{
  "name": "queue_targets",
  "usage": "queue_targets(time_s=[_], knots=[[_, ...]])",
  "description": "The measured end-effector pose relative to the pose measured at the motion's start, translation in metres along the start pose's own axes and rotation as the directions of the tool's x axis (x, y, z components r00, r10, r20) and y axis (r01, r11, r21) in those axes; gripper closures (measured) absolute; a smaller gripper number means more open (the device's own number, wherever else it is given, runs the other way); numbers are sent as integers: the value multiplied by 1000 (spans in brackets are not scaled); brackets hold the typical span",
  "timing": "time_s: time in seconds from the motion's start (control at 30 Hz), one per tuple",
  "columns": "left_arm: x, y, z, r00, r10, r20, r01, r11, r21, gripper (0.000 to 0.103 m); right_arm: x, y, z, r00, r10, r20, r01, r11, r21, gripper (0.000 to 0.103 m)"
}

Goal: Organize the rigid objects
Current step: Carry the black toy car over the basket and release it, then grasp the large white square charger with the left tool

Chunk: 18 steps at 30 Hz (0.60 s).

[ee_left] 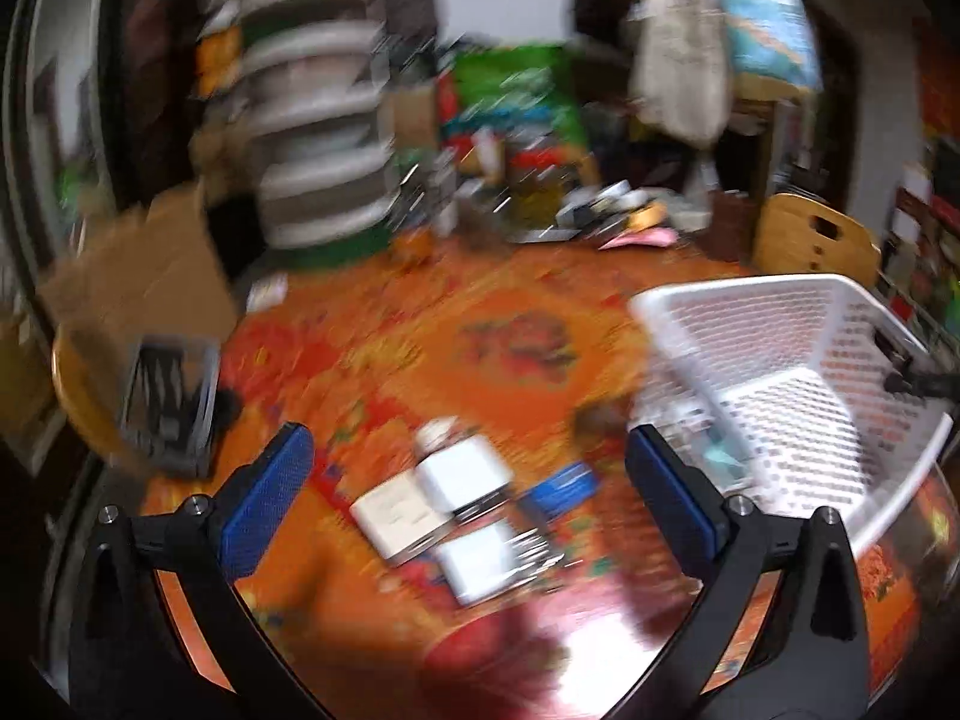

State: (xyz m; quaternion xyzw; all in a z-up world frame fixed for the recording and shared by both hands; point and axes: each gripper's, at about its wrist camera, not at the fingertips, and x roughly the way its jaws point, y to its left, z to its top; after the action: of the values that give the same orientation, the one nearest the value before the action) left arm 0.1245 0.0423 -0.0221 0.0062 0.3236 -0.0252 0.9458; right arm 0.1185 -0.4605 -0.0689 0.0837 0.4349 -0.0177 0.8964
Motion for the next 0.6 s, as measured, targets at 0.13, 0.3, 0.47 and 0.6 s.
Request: queue_targets(time_s=[0.13, 0.3, 0.47, 0.6], knots=[[45, 53, -21, 990, -2, -141, -16, 992, -125, 1, 0, 0, 0, 1000, 1, 0, -1, 1000, 2, 88], [83, 74, -44, 970, -28, -241, -13, 986, -167, 2, 0, 0, 0, 1000, 3, -1, -3, 1000, 3, 88], [106, 69, -55, 956, -40, -291, -13, 984, -177, 1, 0, 1, 1, 1000, 1, -1, -1, 1000, 2, 88], [127, 64, -55, 945, -42, -324, -22, 981, -193, 1, 0, 0, 2, 1000, 2, -1, -2, 1000, 5, 88]])
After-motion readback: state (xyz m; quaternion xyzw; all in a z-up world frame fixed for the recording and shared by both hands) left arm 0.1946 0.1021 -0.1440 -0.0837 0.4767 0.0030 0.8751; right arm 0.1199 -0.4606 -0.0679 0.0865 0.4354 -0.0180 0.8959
